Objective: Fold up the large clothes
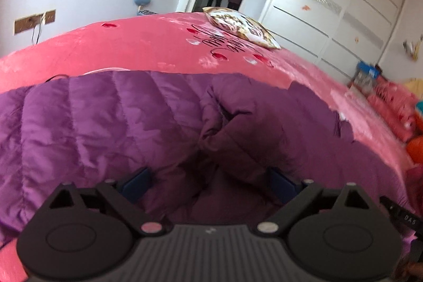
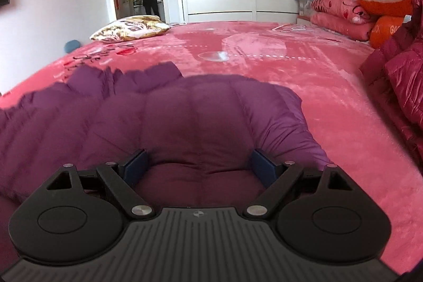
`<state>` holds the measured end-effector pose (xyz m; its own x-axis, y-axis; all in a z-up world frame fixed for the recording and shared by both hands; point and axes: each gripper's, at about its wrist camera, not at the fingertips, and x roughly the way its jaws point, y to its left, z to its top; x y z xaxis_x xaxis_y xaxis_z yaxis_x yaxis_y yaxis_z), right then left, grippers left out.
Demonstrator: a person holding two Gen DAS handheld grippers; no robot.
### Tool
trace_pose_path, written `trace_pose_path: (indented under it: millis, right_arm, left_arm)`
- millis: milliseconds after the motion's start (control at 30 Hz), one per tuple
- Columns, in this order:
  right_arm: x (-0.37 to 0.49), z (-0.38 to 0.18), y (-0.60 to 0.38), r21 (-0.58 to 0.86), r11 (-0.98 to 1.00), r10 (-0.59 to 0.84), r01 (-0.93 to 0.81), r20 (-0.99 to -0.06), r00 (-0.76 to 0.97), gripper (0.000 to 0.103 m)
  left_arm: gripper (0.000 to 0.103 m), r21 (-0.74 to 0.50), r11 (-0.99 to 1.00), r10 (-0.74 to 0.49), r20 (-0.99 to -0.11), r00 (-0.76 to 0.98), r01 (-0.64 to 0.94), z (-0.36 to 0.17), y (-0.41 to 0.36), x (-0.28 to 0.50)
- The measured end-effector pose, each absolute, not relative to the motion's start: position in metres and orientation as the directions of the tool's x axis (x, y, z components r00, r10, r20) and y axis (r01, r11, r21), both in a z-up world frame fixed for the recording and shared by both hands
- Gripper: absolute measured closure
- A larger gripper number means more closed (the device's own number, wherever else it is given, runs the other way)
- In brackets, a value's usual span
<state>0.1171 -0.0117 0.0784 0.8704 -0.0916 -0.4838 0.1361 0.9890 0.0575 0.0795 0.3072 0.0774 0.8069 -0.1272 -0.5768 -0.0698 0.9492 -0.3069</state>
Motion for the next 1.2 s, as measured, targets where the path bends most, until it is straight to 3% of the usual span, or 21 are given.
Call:
trace_pose_path:
  millis: [233, 467, 800, 933, 1200]
  right_arm:
    - [0.116, 0.064, -0.013, -0.002, 0.968, -0.227, 0.251, -0.440, 0.869, 0.000]
    - [0.133, 0.055, -0.009, -0.021, 0.965, -0.241, 0.261, -0.461, 0.854, 0.000]
    - [0.126, 0.051, -0.006, -0.032, 0.974, -0.217, 0.226, -0.444, 0.869, 0.000]
    - [0.126, 0.051, -0.006, -0.033, 0.974, -0.217, 0.226, -0.444, 0.869, 0.000]
    - [0.125, 0.051, -0.009, -0.038, 0.976, -0.207, 0.213, -0.446, 0.871, 0.000]
  left_arm:
    - [0.008, -0.228, 0.972, -0.089, -0.578, 0.811, -0.056, 0.073, 0.295, 0.091]
    - [0.009, -0.188, 0.977, -0.027, -0.581, 0.813, -0.102, 0.071, 0.293, 0.094]
    - [0.009, -0.154, 0.982, 0.035, -0.410, 0.912, -0.107, 0.093, 0.286, 0.070]
    - [0.008, -0.201, 0.970, 0.064, -0.336, 0.940, -0.138, 0.102, 0.292, 0.063]
    - [0.007, -0.128, 0.980, 0.090, -0.401, 0.912, -0.153, 0.092, 0.283, 0.091]
